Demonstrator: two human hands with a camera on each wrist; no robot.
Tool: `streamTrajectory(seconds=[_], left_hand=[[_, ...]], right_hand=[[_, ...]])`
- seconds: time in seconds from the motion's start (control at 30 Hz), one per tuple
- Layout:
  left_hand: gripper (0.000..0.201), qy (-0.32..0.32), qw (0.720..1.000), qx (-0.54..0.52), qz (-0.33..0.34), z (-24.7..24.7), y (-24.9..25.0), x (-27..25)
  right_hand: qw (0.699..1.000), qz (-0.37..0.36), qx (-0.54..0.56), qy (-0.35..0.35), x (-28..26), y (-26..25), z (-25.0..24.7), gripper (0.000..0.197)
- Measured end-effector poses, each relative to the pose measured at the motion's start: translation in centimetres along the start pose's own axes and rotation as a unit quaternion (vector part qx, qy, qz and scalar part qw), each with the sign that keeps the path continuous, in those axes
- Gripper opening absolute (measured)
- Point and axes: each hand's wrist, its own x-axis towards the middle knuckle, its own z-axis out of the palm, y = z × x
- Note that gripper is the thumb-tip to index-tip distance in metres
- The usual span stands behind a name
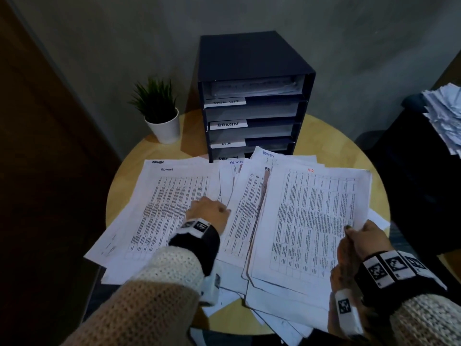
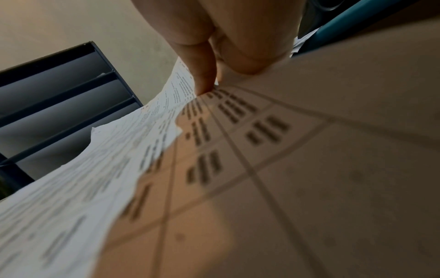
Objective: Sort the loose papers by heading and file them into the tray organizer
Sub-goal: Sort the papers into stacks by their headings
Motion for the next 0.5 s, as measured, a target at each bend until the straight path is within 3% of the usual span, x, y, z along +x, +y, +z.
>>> streamTrajectory(seconds=[0.1, 0.23, 0.3, 0.37, 0.5], left_hand=[[0.044, 0.010, 0.999, -0.003, 0.033, 1.8, 1.0, -1.0], [0.017, 0.080, 0.995, -0.012, 0.064, 2.3, 1.6, -1.9], [0.015, 0.096, 0.991, -0.056, 0.073, 2.1, 1.7, -2.1], [0.022, 0.077, 0.989, -0.111, 0.054, 1.9, 1.3, -2.2], [0.011, 0.080, 0.985, -0.154, 0.014, 0.7, 0.2, -2.1]], right_hand=[[1.000, -0.007, 0.002, -0.008, -0.4, 0.0, -0.1, 0.025], [0.999, -0.029, -0.010, -0.025, -0.7, 0.1, -0.3, 0.028], [0.999, -0.034, -0.009, -0.028, -0.7, 0.3, -0.3, 0.029], [0.999, -0.035, -0.005, -0.027, -0.7, 0.4, -0.3, 0.029], [0.999, -0.030, -0.002, -0.020, -0.9, 0.2, -0.4, 0.030]])
